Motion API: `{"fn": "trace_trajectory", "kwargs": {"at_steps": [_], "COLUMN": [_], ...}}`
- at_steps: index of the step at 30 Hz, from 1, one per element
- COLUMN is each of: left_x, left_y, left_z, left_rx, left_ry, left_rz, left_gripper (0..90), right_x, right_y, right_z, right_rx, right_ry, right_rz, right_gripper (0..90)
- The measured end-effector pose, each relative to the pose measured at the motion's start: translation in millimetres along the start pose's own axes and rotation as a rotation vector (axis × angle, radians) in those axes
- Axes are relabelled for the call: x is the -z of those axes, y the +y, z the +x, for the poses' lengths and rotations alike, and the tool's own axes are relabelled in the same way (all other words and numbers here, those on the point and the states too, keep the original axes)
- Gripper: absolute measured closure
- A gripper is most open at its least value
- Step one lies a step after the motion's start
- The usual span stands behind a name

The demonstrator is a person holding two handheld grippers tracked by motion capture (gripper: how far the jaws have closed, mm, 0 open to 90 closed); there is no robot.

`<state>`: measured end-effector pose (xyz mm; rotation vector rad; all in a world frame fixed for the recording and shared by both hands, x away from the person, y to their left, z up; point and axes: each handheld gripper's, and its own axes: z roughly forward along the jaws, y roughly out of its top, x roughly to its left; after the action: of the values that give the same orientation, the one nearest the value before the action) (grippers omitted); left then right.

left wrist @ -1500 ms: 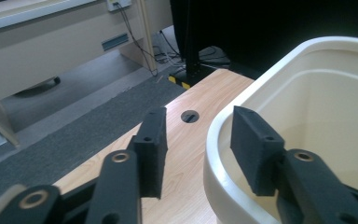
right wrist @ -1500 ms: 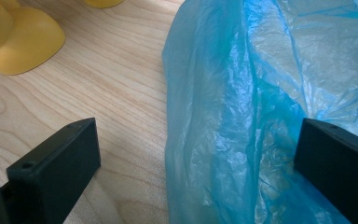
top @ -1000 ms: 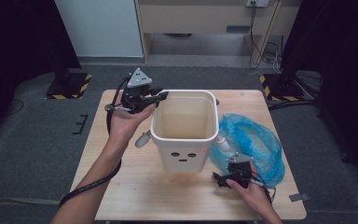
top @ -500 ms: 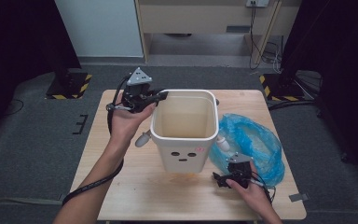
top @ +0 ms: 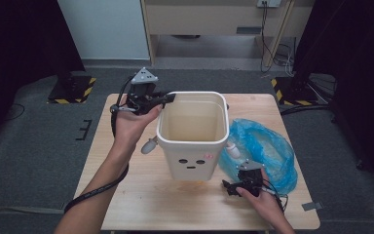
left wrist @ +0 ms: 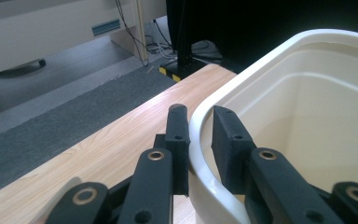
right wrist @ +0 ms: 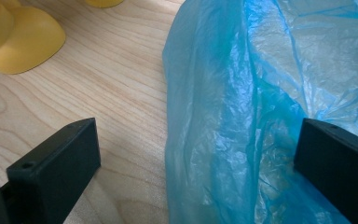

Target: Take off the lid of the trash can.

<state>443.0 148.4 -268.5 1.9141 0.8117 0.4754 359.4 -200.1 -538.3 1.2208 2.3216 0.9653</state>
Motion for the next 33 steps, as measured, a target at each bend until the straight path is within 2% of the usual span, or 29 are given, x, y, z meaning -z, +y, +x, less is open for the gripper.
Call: {"fn": "trace_trajectory", "kwargs": {"at_steps": [12, 21, 33], "left_x": [7.5, 14.0, 13.2], "left_y": [14.4, 23.9, 23.6], "left_z": [-3.0, -2.6, 0.2], "left_rx": [-0.028, -0.031, -0.024], "left_ry": [0.014, 0.024, 0.026], "left_rz": [0.007, -0.007, -0.009], "left_gripper": [76.5, 76.5, 76.5], "right_x": [0.0, 0.1, 0.2], "right_y": [0.0, -0.1, -0.1], "right_z": [0.1, 0.0, -0.1], "right_rx": [-0.002, -0.001, 0.000], "right_ry": [0.001, 0.002, 0.003], "right_rz": [-0.001, 0.000, -0.001], "right_gripper": [0.4, 0.4, 0.4]}}
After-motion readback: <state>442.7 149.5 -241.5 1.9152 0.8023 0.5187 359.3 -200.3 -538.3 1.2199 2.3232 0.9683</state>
